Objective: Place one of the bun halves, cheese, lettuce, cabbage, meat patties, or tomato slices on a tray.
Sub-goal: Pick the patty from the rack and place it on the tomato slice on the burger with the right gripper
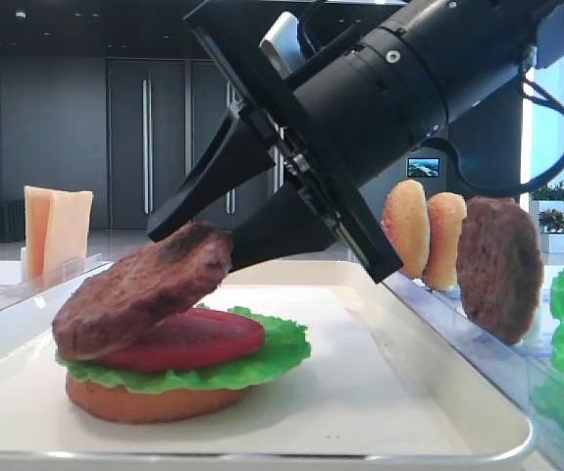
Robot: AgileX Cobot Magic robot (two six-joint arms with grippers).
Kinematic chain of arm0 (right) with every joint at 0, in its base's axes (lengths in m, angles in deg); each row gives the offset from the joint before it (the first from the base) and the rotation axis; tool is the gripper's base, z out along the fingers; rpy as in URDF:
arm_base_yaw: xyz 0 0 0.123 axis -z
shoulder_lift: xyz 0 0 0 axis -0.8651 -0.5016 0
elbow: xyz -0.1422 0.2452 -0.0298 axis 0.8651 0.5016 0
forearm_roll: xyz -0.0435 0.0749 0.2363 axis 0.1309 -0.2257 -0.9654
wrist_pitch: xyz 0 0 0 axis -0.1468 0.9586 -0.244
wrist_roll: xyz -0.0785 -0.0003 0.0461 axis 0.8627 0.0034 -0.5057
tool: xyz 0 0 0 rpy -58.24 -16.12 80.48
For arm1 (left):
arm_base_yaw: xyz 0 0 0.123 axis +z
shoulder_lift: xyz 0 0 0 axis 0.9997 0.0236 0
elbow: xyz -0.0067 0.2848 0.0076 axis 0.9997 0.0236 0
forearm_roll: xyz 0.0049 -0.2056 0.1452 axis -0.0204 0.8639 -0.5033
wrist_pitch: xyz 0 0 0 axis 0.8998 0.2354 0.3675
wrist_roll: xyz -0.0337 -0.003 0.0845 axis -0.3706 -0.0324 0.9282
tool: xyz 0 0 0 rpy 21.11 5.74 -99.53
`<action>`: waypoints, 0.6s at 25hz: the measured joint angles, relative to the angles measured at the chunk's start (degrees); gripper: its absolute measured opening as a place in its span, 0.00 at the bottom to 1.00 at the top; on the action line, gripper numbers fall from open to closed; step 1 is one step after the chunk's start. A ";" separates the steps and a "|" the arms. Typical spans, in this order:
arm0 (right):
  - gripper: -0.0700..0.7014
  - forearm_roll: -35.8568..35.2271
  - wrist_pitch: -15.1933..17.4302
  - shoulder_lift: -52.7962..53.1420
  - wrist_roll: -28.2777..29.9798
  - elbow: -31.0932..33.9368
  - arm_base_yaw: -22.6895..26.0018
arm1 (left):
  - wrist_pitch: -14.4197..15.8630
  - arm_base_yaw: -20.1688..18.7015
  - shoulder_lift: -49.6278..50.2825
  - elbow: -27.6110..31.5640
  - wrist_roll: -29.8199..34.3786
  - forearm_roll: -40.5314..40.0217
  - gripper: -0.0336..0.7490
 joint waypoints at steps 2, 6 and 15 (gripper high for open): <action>0.44 -0.03 -0.32 0.00 0.00 0.00 0.00 | 0.00 0.00 0.00 0.00 0.00 0.00 0.47; 0.48 -0.03 -1.31 0.20 0.05 0.00 0.00 | 0.00 0.00 0.00 0.00 0.00 0.00 0.47; 0.62 0.05 -4.49 3.04 0.39 0.00 0.00 | 0.00 0.00 0.00 0.00 0.00 0.00 0.47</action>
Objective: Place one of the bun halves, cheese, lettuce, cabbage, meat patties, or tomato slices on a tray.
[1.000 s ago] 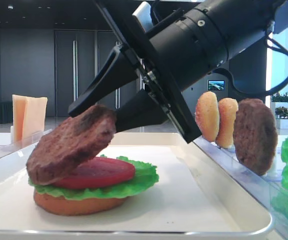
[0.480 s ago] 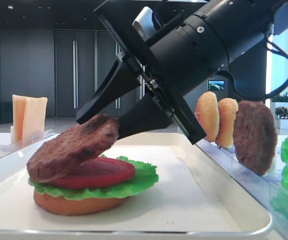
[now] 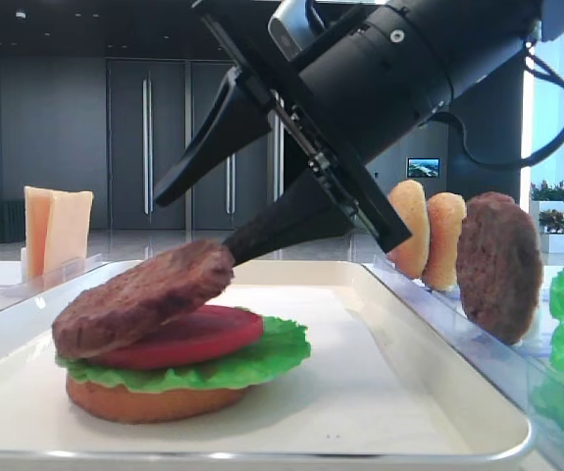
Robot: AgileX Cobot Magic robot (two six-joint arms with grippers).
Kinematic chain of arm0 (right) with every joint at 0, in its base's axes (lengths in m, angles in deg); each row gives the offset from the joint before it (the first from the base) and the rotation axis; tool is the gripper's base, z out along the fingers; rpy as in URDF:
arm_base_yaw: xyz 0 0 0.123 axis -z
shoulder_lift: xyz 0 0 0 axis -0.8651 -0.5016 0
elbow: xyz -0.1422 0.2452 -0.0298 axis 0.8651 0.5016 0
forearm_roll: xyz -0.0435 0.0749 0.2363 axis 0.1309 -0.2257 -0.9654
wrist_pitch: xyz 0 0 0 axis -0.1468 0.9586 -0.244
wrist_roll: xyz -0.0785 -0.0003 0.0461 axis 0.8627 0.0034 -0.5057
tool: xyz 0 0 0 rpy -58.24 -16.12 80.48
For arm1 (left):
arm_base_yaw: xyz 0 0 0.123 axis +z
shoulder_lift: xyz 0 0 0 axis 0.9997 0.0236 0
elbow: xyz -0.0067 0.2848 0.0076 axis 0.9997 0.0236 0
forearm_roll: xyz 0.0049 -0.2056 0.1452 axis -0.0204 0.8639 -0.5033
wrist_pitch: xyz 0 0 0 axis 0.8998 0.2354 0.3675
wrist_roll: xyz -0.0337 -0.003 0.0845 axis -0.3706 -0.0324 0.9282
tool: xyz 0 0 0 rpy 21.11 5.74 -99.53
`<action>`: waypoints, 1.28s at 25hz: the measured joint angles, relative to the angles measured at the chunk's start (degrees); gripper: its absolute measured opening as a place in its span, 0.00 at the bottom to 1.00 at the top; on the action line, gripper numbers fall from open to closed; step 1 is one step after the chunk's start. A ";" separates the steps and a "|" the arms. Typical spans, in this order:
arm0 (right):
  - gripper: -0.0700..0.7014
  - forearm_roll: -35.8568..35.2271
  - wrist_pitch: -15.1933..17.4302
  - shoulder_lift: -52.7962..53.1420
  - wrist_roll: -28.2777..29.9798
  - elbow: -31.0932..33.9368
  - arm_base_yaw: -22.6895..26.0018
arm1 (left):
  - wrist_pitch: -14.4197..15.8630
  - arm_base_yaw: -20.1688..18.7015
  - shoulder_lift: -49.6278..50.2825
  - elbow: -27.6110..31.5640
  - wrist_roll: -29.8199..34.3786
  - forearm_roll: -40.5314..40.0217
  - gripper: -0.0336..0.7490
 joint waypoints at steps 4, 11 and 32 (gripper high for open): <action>0.62 0.33 -1.45 2.04 0.10 0.00 0.00 | 0.00 0.00 0.00 0.00 0.00 0.00 0.47; 0.62 3.06 -2.90 6.08 -0.31 0.00 0.00 | 0.00 0.00 0.00 0.00 0.00 0.00 0.47; 0.51 78.16 13.10 31.56 -61.70 0.00 19.57 | 0.00 0.00 0.00 0.04 0.00 0.00 0.47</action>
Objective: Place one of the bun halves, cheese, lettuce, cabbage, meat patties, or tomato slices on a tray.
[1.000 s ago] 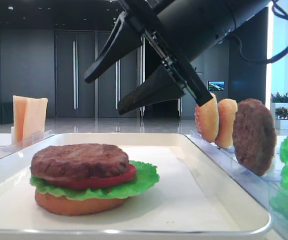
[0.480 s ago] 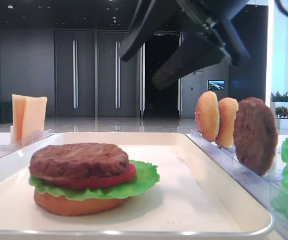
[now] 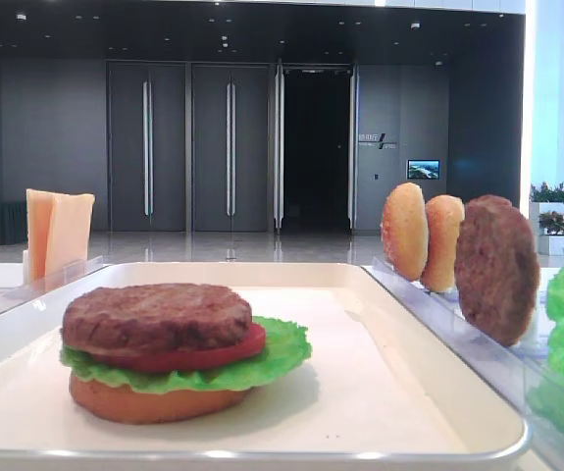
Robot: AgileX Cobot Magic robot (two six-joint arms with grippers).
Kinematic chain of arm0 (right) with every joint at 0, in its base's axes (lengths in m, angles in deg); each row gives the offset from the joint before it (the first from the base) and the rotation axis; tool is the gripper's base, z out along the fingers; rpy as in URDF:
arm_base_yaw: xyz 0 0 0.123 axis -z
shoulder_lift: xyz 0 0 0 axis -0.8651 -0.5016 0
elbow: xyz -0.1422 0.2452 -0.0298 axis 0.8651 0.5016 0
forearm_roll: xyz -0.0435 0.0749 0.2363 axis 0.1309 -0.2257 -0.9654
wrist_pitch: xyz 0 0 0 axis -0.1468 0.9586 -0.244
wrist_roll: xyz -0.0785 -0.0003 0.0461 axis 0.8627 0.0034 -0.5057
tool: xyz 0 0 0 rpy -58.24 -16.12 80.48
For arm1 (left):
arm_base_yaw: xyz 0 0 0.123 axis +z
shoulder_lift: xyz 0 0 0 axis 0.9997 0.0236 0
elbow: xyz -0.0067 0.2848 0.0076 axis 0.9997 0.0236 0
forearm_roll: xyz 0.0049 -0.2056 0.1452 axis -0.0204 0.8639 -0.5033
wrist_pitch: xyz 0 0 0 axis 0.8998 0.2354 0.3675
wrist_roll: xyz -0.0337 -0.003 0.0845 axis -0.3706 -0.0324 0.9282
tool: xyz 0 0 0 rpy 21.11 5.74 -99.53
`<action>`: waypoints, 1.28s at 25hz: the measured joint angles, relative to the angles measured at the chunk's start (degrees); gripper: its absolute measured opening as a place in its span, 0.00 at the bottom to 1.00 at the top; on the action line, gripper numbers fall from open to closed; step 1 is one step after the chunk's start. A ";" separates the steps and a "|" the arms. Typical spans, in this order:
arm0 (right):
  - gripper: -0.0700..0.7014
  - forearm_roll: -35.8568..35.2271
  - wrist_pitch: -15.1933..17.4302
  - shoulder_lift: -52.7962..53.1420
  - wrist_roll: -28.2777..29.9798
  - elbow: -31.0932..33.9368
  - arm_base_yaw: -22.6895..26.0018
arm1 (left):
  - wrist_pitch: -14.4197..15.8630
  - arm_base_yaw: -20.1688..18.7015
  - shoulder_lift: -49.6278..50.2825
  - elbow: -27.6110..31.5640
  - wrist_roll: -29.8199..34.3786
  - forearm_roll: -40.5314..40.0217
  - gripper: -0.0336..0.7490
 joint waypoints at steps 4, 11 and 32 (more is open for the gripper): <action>0.50 8.27 6.40 3.19 -2.62 0.00 7.65 | 0.00 0.00 0.00 0.00 0.00 0.00 0.47; 0.47 14.18 11.30 7.18 -3.23 0.00 13.75 | 0.00 0.00 0.00 0.00 0.00 0.00 0.47; 0.46 14.47 11.57 30.78 -3.65 8.16 13.89 | 0.00 0.00 0.00 0.00 0.00 0.00 0.47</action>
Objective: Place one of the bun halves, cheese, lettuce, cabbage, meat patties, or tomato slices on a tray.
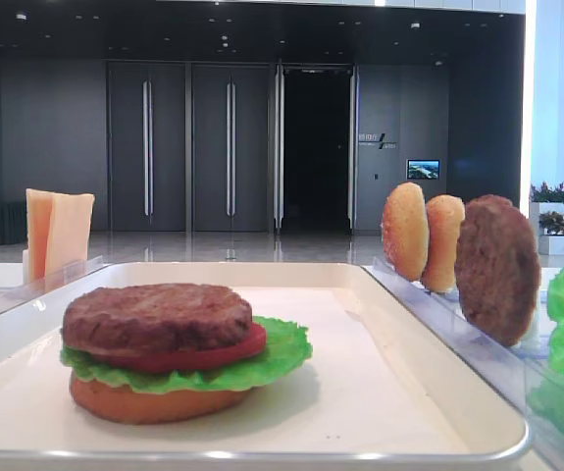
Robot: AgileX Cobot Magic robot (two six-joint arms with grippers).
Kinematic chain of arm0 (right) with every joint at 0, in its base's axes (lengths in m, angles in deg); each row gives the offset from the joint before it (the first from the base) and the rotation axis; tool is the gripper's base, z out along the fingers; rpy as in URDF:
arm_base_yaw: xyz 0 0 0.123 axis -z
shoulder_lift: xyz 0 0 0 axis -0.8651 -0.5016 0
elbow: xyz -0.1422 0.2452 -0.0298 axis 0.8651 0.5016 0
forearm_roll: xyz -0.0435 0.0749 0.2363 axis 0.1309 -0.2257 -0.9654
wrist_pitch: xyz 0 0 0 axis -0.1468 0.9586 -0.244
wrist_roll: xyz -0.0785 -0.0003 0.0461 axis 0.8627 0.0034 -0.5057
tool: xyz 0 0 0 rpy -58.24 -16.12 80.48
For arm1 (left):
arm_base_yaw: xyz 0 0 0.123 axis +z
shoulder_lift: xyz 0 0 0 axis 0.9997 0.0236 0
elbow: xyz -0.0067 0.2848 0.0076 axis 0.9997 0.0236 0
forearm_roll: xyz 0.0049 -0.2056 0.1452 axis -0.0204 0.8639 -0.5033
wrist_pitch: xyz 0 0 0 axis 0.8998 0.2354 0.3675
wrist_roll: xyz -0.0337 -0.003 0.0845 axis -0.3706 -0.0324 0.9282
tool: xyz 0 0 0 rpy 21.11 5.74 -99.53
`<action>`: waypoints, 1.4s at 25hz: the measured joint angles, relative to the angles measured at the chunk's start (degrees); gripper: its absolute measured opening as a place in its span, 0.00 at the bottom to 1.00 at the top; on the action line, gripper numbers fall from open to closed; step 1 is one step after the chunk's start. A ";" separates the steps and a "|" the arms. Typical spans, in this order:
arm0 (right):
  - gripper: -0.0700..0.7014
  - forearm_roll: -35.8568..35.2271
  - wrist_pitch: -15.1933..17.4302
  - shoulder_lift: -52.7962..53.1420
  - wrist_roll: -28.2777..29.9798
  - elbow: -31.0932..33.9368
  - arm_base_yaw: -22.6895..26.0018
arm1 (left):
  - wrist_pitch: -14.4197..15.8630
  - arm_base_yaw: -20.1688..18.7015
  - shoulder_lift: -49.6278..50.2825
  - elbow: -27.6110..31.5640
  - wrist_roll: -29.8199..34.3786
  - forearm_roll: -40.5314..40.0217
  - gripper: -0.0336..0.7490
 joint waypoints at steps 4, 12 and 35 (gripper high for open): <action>0.46 0.06 -1.44 7.63 0.00 3.63 0.00 | 0.00 0.00 0.00 0.00 0.00 0.00 0.47; 0.46 0.06 -1.67 21.76 -1.53 10.61 -0.54 | 0.00 0.00 0.00 0.00 0.00 0.00 0.47; 0.46 0.06 3.24 41.27 -1.82 15.62 -1.18 | 0.00 0.00 0.00 0.00 0.00 -0.02 0.46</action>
